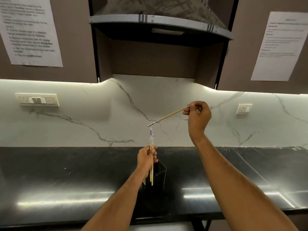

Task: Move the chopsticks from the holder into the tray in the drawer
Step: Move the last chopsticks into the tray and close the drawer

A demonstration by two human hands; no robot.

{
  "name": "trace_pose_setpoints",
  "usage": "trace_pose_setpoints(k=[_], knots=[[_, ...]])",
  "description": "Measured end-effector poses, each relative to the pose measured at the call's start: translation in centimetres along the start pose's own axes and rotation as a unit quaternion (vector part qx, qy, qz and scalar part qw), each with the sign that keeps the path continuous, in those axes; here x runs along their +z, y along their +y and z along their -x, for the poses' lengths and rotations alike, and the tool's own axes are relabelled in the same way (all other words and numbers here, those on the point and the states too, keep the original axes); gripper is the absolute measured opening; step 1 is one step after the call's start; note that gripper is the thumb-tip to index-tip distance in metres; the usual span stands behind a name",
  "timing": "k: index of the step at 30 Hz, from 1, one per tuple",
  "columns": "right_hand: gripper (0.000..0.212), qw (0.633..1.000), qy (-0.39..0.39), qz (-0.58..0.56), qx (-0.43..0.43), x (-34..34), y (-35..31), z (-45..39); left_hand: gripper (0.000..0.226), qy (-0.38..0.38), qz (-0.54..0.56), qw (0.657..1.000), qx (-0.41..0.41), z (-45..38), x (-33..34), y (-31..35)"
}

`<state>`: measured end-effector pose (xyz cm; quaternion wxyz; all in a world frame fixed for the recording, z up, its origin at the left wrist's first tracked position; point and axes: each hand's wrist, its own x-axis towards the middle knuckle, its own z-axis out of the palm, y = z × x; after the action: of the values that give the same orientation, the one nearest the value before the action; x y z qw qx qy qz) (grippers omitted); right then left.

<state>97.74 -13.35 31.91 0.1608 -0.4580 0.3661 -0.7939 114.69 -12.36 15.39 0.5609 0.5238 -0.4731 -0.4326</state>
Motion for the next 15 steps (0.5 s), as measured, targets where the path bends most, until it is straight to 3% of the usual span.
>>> trace_pose_setpoints(k=[3, 7, 11, 15], knots=[[0.007, 0.999, -0.035, -0.013, 0.039, -0.9, 1.2, 1.4, 0.020, 0.029, 0.128, 0.990, -0.044, -0.9, 1.2, 2.2], [0.008, 0.989, -0.059, -0.030, 0.133, -2.0, 3.9, 3.9, 0.019, 0.045, 0.297, 0.950, -0.080, -2.5, 2.9, 5.7], [0.013, 0.975, -0.093, -0.001, 0.204, -3.1, 6.3, 6.3, 0.024, 0.055, 0.345, 0.933, -0.085, -3.8, 4.1, 7.1], [0.016, 0.962, -0.169, 0.103, 0.187, -3.9, 8.8, 7.8, 0.024, 0.064, 0.366, 0.925, -0.085, -4.2, 4.8, 7.4]])
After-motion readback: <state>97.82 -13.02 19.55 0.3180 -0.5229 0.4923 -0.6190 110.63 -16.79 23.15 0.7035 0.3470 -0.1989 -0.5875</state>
